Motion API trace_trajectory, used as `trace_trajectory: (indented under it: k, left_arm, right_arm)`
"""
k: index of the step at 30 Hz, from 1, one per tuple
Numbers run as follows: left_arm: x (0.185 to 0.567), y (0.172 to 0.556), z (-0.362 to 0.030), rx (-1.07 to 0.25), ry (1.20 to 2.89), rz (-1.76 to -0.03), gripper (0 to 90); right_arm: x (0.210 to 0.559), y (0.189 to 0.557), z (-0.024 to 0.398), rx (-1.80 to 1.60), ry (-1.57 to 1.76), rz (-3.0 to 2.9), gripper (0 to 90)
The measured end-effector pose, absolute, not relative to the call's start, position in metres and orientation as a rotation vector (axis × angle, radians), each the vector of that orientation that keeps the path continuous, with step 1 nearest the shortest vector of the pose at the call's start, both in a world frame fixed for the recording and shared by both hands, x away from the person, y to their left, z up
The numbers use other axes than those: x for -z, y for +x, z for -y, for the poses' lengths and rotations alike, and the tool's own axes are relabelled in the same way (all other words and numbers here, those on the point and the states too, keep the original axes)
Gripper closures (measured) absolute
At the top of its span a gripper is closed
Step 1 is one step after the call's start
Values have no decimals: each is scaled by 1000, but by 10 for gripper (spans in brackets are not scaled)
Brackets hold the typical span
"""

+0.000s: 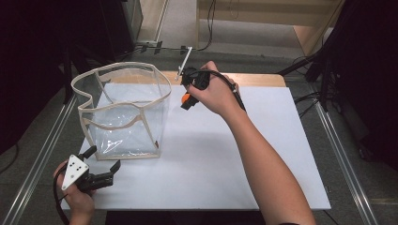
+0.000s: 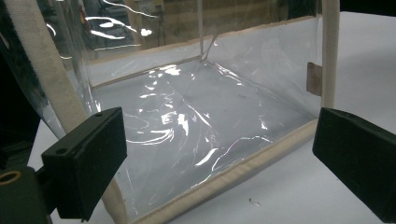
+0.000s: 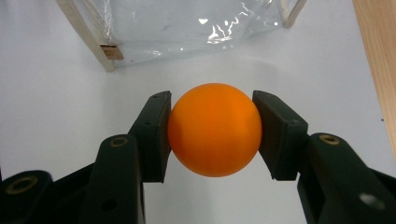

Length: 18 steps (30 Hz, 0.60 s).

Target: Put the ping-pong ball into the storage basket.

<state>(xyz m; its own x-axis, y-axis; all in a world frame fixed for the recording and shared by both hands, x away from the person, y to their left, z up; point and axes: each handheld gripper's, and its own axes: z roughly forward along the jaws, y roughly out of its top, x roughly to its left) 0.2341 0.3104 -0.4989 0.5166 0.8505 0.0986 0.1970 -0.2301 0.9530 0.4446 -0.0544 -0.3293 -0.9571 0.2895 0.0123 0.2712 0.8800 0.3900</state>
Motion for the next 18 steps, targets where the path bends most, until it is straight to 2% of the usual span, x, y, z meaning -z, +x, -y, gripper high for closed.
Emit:
trace_trajectory:
  k: [18]
  left_arm:
    - [499, 234, -311, -782, 1718, -891, 36]
  right_arm:
    - [303, 444, 45, -596, 414, -3004, 478]
